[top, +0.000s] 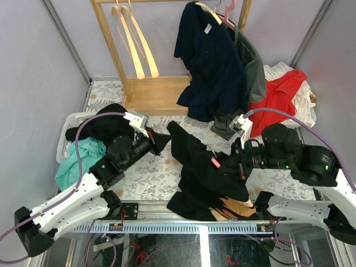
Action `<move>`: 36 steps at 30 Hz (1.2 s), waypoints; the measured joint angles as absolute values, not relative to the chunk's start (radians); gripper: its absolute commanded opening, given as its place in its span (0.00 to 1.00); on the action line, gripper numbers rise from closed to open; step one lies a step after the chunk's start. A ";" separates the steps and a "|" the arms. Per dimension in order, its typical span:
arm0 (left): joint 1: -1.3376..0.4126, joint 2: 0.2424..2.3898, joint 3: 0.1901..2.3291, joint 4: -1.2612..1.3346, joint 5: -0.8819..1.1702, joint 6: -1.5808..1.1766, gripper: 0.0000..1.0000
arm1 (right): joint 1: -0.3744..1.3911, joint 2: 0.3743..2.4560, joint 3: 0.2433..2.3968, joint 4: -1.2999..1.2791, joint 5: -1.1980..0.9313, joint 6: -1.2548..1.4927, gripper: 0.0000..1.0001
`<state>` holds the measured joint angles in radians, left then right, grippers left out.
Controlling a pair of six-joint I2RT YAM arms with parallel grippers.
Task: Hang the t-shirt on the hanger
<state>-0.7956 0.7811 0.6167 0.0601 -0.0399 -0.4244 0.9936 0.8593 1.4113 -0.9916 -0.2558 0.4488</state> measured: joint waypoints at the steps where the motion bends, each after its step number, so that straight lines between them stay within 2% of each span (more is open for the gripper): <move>1: -0.795 0.769 0.618 0.059 -0.042 -0.424 0.00 | 0.994 0.858 1.412 -0.996 -0.255 0.449 0.00; 7: -0.789 0.725 0.676 0.042 -0.071 -0.402 0.00 | 0.994 0.852 1.427 -1.017 -0.246 0.449 0.00; 8: -0.789 0.717 0.678 0.043 -0.071 -0.400 0.02 | 0.994 0.850 1.428 -1.017 -0.245 0.449 0.00; 14: -0.766 0.714 0.665 0.059 0.004 -0.395 0.33 | 0.994 0.848 1.453 -1.028 -0.245 0.449 0.00; 16: -0.757 0.714 0.624 0.090 0.050 -0.407 0.36 | 0.994 0.848 1.463 -1.032 -0.245 0.449 0.00; 21: -0.709 0.746 0.512 0.168 0.181 -0.440 0.38 | 0.994 0.838 1.474 -1.043 -0.245 0.453 0.00; 29: -0.686 0.796 0.491 0.365 0.424 -0.499 0.38 | 0.994 0.811 1.474 -1.048 -0.247 0.464 0.00; 36: -0.686 0.843 0.491 0.483 0.554 -0.543 0.35 | 0.994 0.808 1.474 -1.048 -0.248 0.470 0.00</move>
<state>-0.6861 0.8429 0.4908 0.4828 0.5545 -0.5434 0.9936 0.8078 1.4742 -1.0485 -0.2478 0.4702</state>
